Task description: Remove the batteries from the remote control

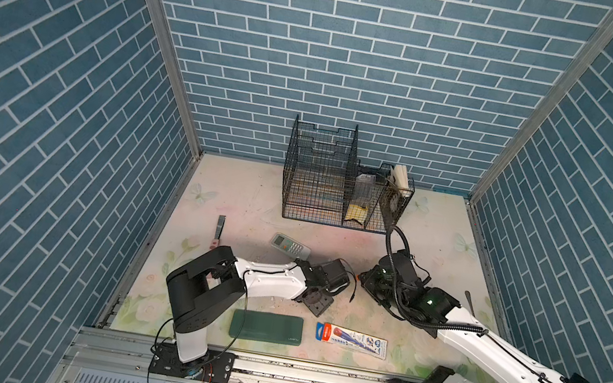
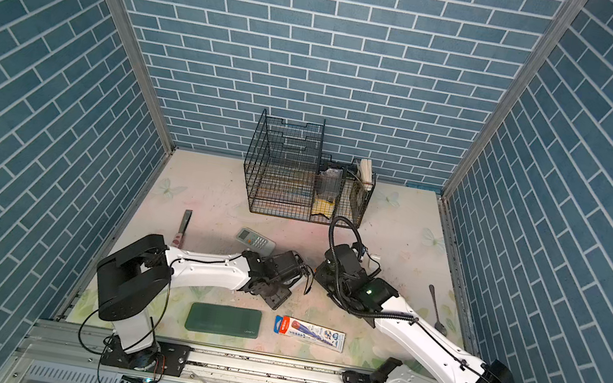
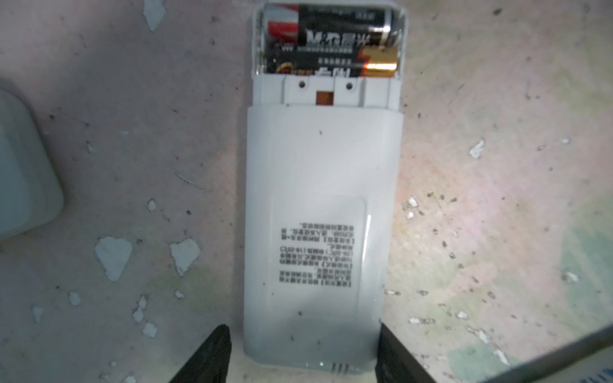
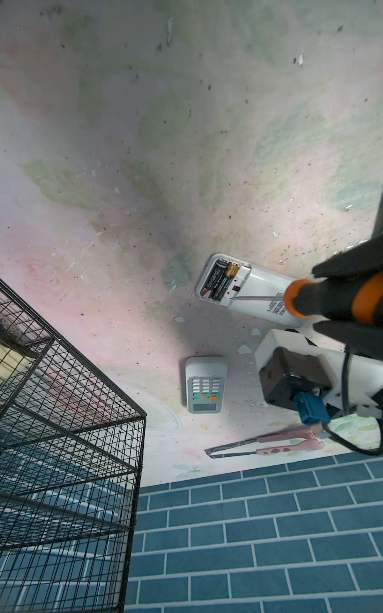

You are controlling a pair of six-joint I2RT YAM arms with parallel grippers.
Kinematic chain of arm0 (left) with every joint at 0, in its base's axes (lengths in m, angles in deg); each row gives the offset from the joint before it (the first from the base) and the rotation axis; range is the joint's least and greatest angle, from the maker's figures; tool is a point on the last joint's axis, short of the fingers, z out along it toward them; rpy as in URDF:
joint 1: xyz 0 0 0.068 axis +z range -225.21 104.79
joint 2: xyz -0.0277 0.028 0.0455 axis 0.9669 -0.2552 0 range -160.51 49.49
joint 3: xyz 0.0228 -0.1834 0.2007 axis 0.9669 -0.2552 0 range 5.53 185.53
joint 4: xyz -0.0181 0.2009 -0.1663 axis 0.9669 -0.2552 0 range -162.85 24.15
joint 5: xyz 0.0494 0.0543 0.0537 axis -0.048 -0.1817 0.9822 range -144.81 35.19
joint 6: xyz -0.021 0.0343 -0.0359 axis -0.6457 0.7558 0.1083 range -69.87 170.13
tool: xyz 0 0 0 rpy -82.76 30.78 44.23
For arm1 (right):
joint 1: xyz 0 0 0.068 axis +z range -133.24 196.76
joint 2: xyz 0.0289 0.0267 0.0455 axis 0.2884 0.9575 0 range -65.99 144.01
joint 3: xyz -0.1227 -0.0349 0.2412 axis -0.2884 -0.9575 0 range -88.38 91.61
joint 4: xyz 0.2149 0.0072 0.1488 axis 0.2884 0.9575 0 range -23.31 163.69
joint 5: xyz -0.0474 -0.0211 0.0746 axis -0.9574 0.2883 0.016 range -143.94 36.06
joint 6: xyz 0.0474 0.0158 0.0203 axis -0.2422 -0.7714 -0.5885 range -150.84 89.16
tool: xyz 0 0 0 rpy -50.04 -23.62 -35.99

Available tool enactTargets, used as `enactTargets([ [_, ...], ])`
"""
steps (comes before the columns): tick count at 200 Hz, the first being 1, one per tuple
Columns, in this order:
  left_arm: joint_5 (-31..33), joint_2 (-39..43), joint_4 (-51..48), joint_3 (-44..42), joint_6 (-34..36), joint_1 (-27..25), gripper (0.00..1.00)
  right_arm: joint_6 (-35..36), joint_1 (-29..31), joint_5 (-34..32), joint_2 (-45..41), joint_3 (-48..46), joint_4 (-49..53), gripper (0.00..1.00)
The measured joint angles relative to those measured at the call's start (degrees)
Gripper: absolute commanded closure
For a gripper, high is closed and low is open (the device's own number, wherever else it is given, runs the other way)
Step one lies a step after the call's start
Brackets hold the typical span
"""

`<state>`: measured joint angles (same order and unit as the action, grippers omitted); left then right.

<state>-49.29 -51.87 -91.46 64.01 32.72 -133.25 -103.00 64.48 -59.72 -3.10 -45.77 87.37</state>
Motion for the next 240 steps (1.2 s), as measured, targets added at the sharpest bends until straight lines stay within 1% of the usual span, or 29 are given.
enactTargets([
  [45,-0.3,0.0,0.0,0.0,0.0,0.2,0.31,0.0,0.0,-0.1,0.0,-0.1,0.3,1.00],
  [96,-2.6,-0.5,-0.2,0.6,0.2,1.1,0.35,0.0,0.0,-0.4,0.0,-0.3,1.0,1.00],
  [138,-4.2,-0.8,-0.2,0.8,0.3,1.7,0.34,0.0,0.0,-0.5,0.0,-0.3,1.3,1.00],
  [176,-4.1,-2.5,4.9,1.9,0.7,1.8,0.33,0.0,0.0,-0.5,0.0,-0.7,1.4,1.00],
  [240,-4.0,-3.1,6.7,2.1,1.6,1.9,0.43,0.0,0.0,-0.6,0.0,-0.9,1.4,1.00],
])
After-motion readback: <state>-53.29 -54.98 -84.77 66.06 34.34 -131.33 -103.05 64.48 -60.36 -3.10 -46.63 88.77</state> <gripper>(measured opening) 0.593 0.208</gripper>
